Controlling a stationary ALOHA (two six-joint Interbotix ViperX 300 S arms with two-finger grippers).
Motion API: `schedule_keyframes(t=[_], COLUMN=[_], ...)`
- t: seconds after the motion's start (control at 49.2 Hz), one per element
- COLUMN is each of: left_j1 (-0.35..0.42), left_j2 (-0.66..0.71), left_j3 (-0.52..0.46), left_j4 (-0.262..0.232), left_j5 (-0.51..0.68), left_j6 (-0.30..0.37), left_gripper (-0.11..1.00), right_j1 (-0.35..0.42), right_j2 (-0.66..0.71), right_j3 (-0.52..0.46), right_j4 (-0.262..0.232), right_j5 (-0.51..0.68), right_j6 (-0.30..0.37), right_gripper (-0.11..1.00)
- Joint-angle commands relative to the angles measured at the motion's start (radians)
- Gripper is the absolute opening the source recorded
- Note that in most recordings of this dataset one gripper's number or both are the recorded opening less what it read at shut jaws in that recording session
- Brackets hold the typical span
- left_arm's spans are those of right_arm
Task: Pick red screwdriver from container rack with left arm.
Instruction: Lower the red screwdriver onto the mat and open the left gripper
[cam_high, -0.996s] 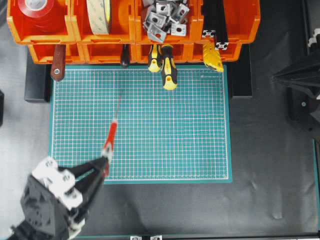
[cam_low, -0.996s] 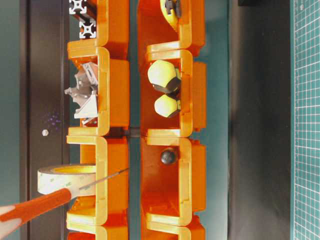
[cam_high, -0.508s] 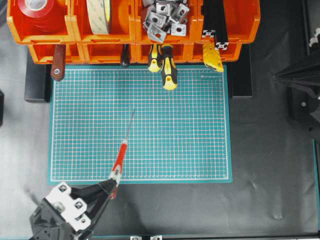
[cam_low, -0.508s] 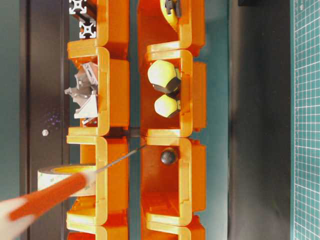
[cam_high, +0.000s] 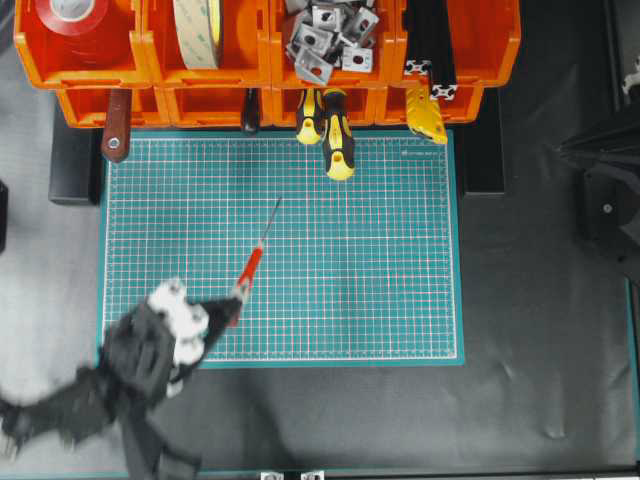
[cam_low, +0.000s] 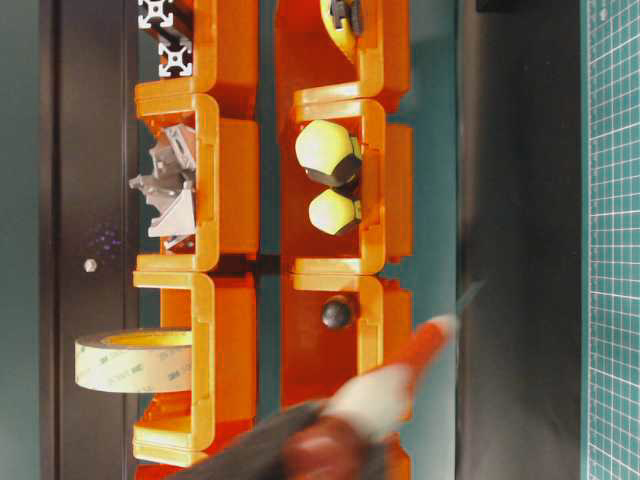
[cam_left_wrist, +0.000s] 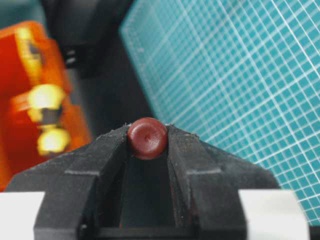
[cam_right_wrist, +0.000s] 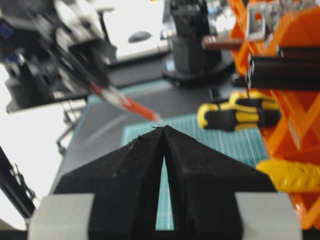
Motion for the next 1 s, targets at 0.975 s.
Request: schedule_keyframes(t=[0.975], left_j1=[0.264], left_j2=[-0.015], left_j3=[0.046], left_j4=[0.008], left_j5=[-0.396], left_j6=[0.121], left_gripper=[0.23], right_j1=[-0.028], right_j2=[0.029], right_j3=[-0.040], right_j4=[0.063], right_j5=[-0.058], right_j6=[0.002], right_gripper=[0.00])
